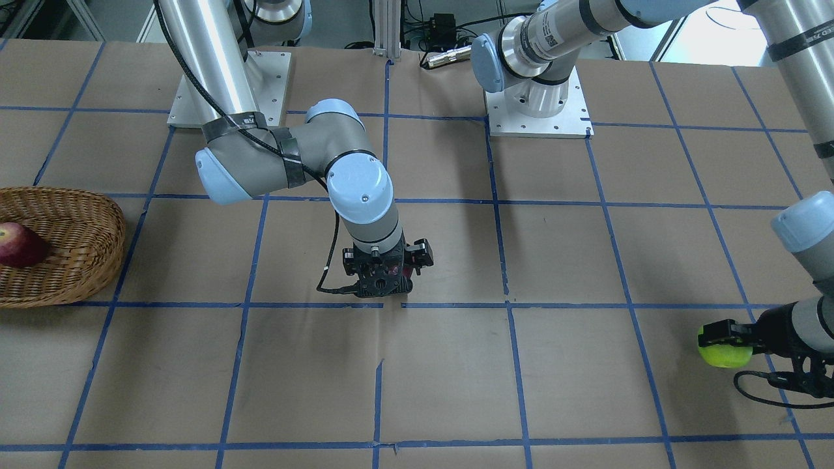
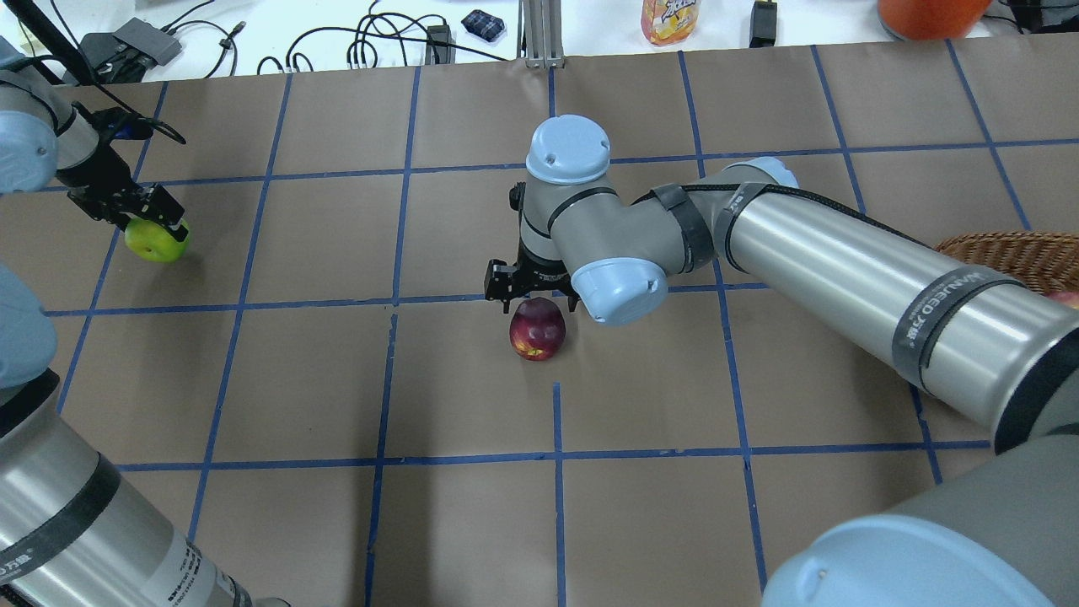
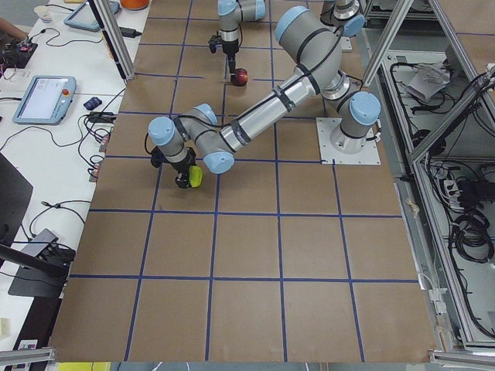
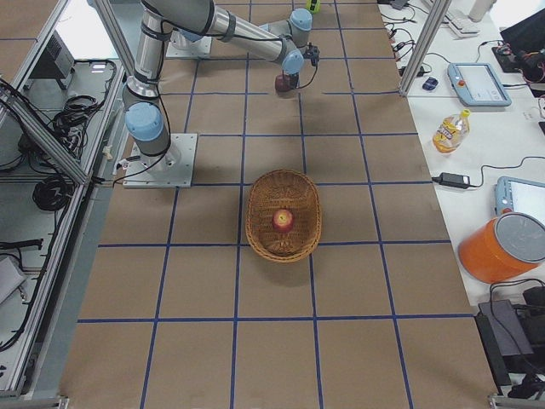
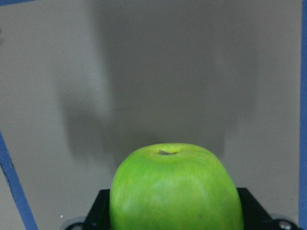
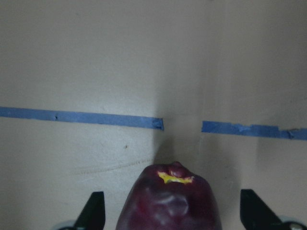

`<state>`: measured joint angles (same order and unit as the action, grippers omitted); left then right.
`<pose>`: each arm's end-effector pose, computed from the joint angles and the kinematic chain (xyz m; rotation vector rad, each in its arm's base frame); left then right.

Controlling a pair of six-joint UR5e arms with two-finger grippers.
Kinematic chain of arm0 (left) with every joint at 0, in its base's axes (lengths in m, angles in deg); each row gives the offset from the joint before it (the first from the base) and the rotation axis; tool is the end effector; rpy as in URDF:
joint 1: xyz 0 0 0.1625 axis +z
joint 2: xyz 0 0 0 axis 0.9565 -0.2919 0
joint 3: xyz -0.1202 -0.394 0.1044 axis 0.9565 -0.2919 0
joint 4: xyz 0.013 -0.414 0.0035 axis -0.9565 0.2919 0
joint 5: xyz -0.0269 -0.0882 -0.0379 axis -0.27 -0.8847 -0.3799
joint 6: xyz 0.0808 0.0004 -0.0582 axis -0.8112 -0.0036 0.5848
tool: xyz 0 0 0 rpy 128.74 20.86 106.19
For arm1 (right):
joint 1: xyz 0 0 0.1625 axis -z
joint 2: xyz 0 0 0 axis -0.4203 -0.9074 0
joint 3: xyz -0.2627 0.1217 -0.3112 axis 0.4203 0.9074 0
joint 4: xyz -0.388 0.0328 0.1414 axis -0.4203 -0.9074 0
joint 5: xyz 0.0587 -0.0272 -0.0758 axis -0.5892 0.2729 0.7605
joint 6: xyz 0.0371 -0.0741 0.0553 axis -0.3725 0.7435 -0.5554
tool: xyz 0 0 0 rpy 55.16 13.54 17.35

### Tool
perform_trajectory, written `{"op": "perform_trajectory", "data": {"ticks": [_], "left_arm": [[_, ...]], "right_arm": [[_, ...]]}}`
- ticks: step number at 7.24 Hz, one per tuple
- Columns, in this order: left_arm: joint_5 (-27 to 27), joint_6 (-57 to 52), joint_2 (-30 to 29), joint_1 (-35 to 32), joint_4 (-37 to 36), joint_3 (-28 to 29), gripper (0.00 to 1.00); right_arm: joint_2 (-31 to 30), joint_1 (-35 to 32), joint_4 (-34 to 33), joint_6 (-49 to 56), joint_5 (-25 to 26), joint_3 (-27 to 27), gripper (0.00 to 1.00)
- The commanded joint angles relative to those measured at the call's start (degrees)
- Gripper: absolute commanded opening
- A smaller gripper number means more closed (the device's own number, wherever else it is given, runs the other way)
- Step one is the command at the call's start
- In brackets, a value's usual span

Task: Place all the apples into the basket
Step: 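Grasp the green apple with left gripper while right grasps the dark apple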

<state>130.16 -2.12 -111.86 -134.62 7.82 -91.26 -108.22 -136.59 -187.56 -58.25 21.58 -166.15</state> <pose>0.2140 -0.6723 0.2354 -0.2624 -3.0548 -0.2069 0.3680 -0.5179 0.2002 -0.0946 2.9853 0.1066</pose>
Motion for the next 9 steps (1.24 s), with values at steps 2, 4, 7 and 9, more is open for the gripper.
{"op": "perform_trajectory", "data": {"ticks": [2,4,7,9], "left_arm": [[-1.99,20.25,11.97,-11.83,12.72,-1.72,0.0],[-2.52,32.3,14.28,-19.68,12.38,-7.33,0.0],[-9.78,39.27,15.25,-22.16,11.85,-12.27,0.0],[-11.93,50.32,13.85,-29.69,6.01,-13.24,0.0]], "right_arm": [[1.73,-0.93,-0.28,0.97,-0.04,-0.84,0.96],[1.13,-0.59,-0.19,1.5,-0.13,-0.06,0.03],[-7.1,12.71,20.28,11.99,-0.92,8.0,0.02],[-9.77,22.83,24.33,20.53,5.96,10.49,0.16]]}}
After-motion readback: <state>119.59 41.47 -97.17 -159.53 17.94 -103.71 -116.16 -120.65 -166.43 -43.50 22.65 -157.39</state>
